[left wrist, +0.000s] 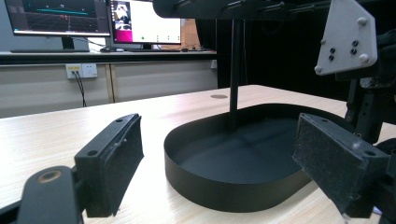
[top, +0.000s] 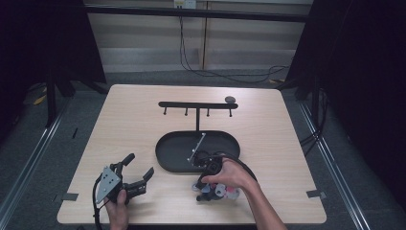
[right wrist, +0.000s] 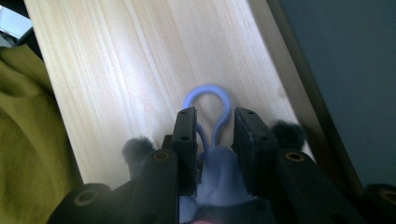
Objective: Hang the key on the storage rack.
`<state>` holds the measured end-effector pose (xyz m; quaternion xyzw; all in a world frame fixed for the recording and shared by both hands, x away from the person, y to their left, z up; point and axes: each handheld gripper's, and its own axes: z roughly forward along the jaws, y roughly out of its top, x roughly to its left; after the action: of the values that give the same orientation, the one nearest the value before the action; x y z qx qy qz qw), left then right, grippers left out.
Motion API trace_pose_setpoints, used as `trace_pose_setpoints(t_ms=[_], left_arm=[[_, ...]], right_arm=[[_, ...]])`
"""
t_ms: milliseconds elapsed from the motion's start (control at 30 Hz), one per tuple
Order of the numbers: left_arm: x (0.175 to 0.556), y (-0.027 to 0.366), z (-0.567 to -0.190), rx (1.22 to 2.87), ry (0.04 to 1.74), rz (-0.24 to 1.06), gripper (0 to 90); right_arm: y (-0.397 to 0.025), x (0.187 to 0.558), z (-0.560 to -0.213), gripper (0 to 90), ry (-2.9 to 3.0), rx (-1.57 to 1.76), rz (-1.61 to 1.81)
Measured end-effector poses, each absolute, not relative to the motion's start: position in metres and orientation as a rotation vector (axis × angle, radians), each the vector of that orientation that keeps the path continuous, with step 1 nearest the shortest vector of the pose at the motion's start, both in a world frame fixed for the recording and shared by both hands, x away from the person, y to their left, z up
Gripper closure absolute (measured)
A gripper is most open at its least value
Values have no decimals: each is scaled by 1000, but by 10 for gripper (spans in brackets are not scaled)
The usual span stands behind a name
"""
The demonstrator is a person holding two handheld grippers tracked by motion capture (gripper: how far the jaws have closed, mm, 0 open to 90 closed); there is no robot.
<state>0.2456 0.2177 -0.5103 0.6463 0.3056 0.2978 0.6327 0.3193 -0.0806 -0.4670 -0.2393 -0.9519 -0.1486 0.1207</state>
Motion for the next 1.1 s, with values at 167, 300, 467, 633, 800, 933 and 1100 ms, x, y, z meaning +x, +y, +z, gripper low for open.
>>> trace_pose_setpoints(t_ms=[167, 300, 467, 633, 800, 933, 1100], left_arm=[[246, 218, -510, 1479, 697, 684, 156], [246, 218, -510, 1476, 700, 679, 156], [246, 218, -510, 1480, 698, 684, 156], [246, 218, -510, 1481, 697, 684, 156], [246, 218, -510, 1479, 699, 681, 156], [246, 218, -510, 1480, 697, 685, 156], [246, 218, -510, 1480, 697, 684, 156]], right_arm=[[-80, 320, -470, 721, -2778, -702, -419], [-81, 321, -471, 739, -2772, -698, -422], [-80, 322, -470, 744, -2771, -698, -391], [-79, 323, -470, 779, -2765, -678, -399], [-80, 322, -469, 810, -2761, -656, -410], [-79, 319, -467, 824, -2784, -630, -401], [-80, 316, -464, 852, -2830, -623, -402]])
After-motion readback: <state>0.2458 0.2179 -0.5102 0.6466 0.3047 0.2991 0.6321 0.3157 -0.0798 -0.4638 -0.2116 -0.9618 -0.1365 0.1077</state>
